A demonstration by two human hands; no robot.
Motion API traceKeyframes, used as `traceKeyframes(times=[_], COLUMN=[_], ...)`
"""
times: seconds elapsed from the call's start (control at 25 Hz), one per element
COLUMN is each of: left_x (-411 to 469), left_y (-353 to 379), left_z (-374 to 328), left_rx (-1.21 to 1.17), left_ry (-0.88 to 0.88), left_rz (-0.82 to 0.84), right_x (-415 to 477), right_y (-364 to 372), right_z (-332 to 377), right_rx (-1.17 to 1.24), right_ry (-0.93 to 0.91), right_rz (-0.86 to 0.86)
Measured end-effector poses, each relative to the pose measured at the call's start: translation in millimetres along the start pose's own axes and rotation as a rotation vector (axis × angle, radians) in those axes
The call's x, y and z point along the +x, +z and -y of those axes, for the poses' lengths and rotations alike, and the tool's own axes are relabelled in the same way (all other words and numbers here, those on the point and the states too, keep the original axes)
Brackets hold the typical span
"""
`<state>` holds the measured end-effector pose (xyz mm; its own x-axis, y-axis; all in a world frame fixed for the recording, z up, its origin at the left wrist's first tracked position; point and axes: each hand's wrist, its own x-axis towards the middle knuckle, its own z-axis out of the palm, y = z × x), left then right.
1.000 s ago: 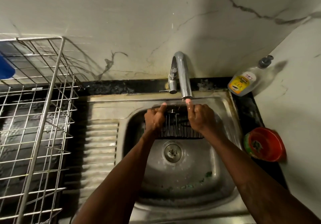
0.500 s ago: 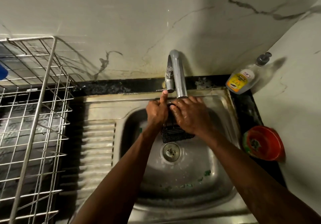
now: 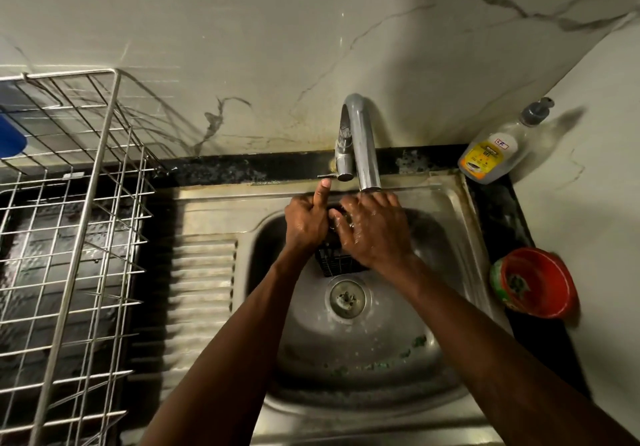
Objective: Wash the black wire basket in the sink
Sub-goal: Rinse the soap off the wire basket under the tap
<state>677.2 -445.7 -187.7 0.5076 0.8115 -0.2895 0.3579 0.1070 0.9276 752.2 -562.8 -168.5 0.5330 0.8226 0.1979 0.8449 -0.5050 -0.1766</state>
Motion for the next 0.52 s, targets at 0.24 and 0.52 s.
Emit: traceKeyframes(times=[0.24, 0.52], left_x=[9, -3], left_y=[-5, -10], left_z=[9, -4], left_rx=[-0.129, 0.388], left_ry=[-0.032, 0.374], left_rz=[0.063, 0.018], right_x=[37, 43], right_y=[2, -9], right_z=[-28, 8], right_rx=[0.618, 0.426], right_ry=[0.668, 0.519], right_rz=[-0.023, -0.002])
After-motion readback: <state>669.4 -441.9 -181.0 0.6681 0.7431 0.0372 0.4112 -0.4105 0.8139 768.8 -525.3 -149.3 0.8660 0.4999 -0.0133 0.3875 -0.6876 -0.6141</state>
